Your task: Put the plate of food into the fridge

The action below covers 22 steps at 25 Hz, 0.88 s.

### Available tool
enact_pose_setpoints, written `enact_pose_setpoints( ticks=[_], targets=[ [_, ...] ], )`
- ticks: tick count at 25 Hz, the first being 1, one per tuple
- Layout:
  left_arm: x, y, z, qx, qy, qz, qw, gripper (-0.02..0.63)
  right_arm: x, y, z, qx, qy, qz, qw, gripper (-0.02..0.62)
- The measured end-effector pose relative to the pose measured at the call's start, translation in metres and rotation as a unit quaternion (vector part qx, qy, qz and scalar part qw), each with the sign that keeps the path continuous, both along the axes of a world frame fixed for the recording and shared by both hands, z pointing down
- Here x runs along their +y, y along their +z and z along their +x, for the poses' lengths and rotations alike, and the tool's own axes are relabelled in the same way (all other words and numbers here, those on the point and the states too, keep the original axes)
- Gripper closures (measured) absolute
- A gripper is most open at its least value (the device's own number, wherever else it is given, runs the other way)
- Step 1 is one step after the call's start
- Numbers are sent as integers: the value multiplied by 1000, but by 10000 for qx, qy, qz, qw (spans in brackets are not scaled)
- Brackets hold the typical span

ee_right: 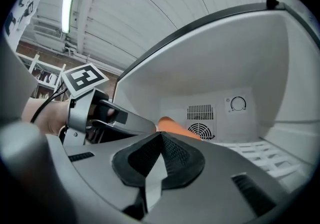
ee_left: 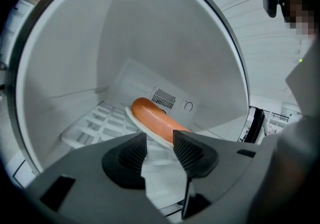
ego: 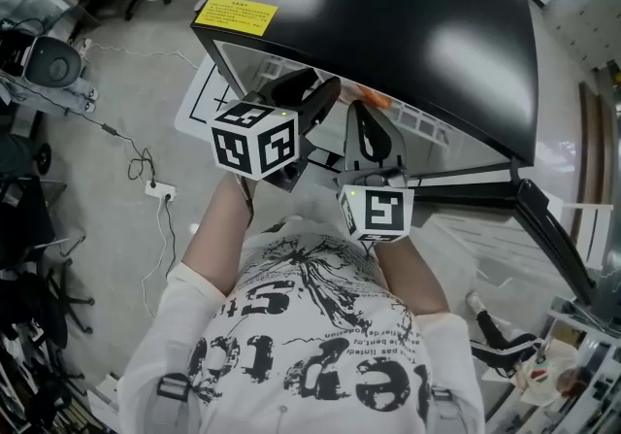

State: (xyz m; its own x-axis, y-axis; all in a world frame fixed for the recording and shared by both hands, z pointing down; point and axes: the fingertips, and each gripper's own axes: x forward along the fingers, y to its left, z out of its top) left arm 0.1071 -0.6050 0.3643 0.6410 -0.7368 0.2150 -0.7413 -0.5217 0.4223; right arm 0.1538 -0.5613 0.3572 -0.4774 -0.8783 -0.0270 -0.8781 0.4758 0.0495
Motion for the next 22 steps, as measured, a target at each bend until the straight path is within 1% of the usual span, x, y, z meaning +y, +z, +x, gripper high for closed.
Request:
enact_pose_setpoints(
  ticks=[3, 5, 6, 8, 9, 12, 13, 15, 17, 18, 20, 21, 22],
  targets=[
    [5, 1, 0, -52, 297, -17, 9995, 453, -3, -1, 1, -27, 62, -60, 10000, 594],
    [9, 2, 0, -145, 588, -64, 9981, 451, -5, -1, 4, -35, 190, -59, 9998, 594],
    [12, 4, 0, -318, 744, -57, 9967, 449, -7, -2, 8, -67, 290, -71, 9995, 594],
    [16, 9, 1, -891, 876, 91, 9921, 449, -13, -2, 14, -152, 469, -118, 9987, 594],
    [17, 10, 1, -1118, 827, 198, 9901, 449, -16, -1, 17, -184, 533, -145, 9983, 594],
    [19, 13, 0, -1462, 656, 426, 9862, 449, -20, 0, 21, -181, 684, -163, 9974, 594],
    [19, 14, -1, -1629, 638, 489, 9834, 449, -20, 0, 21, -159, 736, -152, 9970, 594],
    [19, 16, -2, -2074, 708, 647, 9735, 451, -21, 0, 22, -157, 846, -137, 9962, 594],
    [20, 17, 0, -2456, 911, 778, 9619, 451, -23, -1, 23, -161, 941, -147, 9953, 594],
    [21, 18, 0, -2576, 1040, 798, 9573, 453, -24, -1, 23, -144, 964, -157, 9951, 594],
    [25, 19, -1, -2652, 1359, 672, 9522, 453, -25, 0, 20, -81, 964, -174, 9952, 594],
    [29, 20, 0, -2587, 1553, 521, 9520, 470, -25, 2, 19, -64, 967, -181, 9951, 594],
    [33, 19, 2, -2415, 1739, 352, 9540, 509, -25, 3, 19, -60, 977, -190, 9950, 594]
  ],
)
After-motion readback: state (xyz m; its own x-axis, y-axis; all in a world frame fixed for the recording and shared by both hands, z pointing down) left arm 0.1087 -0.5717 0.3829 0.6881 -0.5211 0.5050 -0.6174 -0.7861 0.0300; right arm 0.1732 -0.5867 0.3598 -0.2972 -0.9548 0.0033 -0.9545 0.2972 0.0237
